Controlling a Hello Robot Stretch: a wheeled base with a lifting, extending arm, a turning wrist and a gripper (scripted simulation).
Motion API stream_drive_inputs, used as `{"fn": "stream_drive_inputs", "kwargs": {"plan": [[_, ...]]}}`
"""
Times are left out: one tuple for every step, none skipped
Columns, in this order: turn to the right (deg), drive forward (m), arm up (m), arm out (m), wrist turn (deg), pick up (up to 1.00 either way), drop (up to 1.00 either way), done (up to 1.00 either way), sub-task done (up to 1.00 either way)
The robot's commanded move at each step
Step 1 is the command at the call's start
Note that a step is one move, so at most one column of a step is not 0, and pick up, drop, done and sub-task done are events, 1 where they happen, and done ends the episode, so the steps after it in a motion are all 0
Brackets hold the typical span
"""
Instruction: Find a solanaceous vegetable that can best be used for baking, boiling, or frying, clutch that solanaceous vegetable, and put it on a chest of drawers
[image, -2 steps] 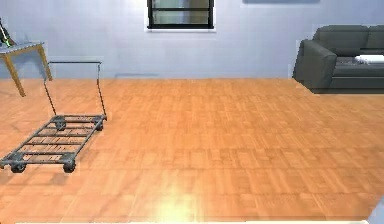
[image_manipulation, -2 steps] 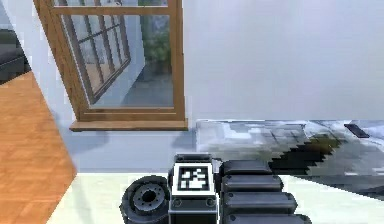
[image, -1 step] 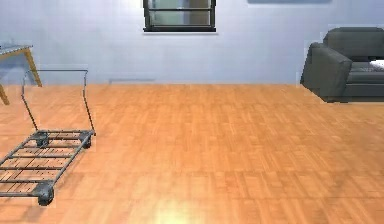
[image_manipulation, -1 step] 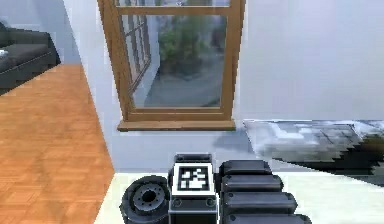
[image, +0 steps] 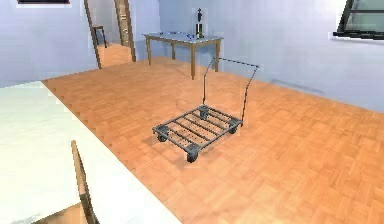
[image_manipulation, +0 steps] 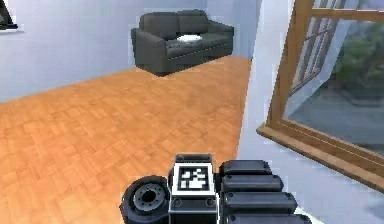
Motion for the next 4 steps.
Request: {"fn": "stream_drive_inputs", "kwargs": {"plan": [[0.0, 1.00, 0.00, 0.00, 0.0, 0.00, 0.00, 0.00, 0.00], [3.0, 0.00, 0.00, 0.00, 0.0, 0.00, 0.00, 0.00, 0.00], [0.0, 0.05, 0.00, 0.00, 0.0, 0.00, 0.00, 0.00, 0.00], [-45.0, 0.00, 0.00, 0.00, 0.0, 0.00, 0.00, 0.00, 0.00]]}}
